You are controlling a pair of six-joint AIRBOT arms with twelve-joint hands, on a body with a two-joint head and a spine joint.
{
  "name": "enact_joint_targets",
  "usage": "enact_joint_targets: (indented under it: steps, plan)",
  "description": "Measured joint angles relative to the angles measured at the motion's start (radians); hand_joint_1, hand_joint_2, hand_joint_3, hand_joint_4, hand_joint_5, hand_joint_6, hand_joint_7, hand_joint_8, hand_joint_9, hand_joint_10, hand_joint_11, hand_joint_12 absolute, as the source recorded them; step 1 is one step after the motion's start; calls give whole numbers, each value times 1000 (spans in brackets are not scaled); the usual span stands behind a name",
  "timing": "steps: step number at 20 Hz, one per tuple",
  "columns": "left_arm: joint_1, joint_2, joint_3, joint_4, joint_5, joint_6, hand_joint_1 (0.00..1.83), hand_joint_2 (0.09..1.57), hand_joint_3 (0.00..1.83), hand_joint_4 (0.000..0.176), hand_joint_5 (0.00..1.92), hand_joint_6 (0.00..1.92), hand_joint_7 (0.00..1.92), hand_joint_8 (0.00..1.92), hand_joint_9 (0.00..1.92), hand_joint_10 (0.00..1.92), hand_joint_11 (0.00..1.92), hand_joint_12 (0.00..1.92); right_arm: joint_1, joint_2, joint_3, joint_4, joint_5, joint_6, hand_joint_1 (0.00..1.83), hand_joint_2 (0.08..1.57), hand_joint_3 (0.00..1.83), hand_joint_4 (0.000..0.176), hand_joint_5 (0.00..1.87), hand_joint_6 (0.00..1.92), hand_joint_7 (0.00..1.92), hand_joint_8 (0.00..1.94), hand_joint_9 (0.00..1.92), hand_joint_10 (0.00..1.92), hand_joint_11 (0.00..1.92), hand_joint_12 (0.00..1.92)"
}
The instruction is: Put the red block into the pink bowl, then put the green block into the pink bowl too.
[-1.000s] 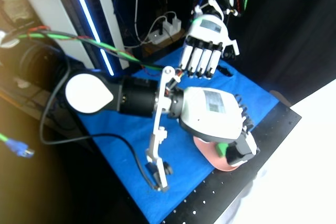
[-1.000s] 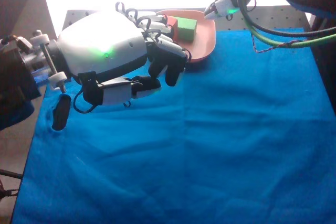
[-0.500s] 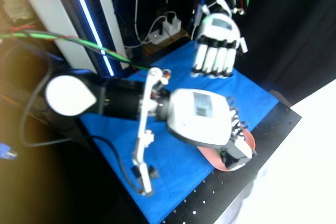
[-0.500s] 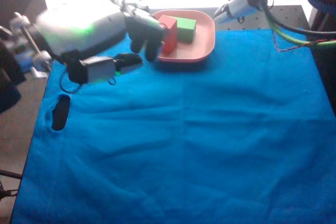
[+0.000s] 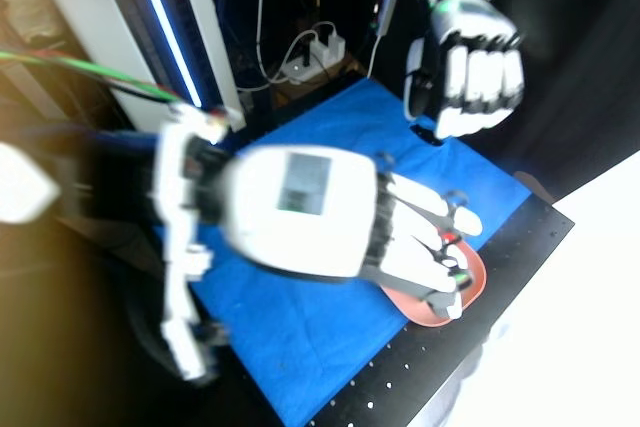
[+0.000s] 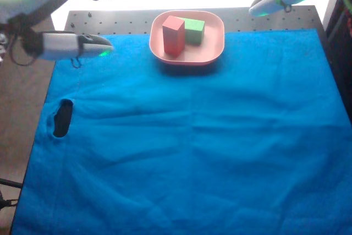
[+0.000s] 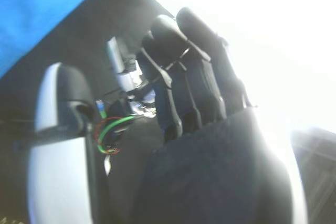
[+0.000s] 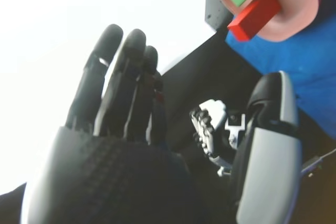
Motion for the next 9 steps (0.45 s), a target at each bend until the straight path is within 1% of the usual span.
enact_joint_targets:
  steps: [1, 2, 3, 4, 5, 6, 7, 8, 9]
  plan:
    - [4, 9, -2, -10, -4, 2, 1062, 968, 0, 0, 406, 13, 599, 119, 541, 706, 303, 1525, 0, 5, -6, 2, 11, 0, 929, 729, 0, 68, 259, 1, 456, 0, 512, 0, 184, 724]
    - [9, 13, -3, -18, -12, 3, 1017, 949, 0, 3, 396, 3, 618, 69, 552, 607, 290, 1465, 0, 5, -11, 4, 11, 0, 979, 747, 5, 61, 256, 1, 436, 0, 515, 2, 209, 737]
    - [17, 24, -12, -27, -18, 6, 1002, 950, 0, 13, 385, 0, 616, 36, 567, 523, 269, 1417, 0, 7, -18, 11, 14, 0, 996, 748, 1, 78, 260, 0, 429, 0, 514, 1, 166, 814]
    - [29, 45, -28, -35, -21, 24, 996, 951, 0, 18, 381, 0, 598, 13, 578, 429, 216, 1412, 0, 16, -29, 17, 23, 0, 989, 732, 0, 70, 269, 0, 418, 2, 495, 4, 104, 908]
    - [40, 61, -40, -50, -26, 41, 951, 948, 0, 38, 377, 1, 532, 2, 579, 324, 160, 1405, 0, 28, -39, 20, 29, -1, 1020, 730, 0, 90, 244, 0, 358, 0, 422, 0, 20, 973]
    - [52, 79, -50, -74, -39, 58, 925, 939, 0, 40, 369, 1, 502, 0, 581, 248, 151, 1367, 0, 48, -53, 34, 41, -2, 1012, 737, 2, 105, 221, 0, 331, 0, 394, 0, 3, 954]
    - [57, 93, -53, -97, -52, 71, 916, 942, 0, 41, 355, 1, 478, 0, 579, 184, 134, 1386, 0, 78, -77, 50, 48, -19, 1022, 737, 1, 95, 221, 1, 328, 0, 398, 4, 0, 918]
    - [59, 102, -55, -119, -74, 82, 894, 938, 0, 47, 337, 0, 455, 0, 576, 153, 109, 1414, 0, 113, -113, 103, 49, -90, 1005, 726, 0, 98, 226, 2, 327, 0, 395, 2, 0, 845]
    - [61, 112, -55, -144, -103, 85, 910, 935, 0, 55, 339, 1, 448, 0, 569, 133, 85, 1443, 0, 154, -162, 176, 51, -197, 979, 711, 0, 97, 232, 4, 332, 2, 401, 4, 5, 834]
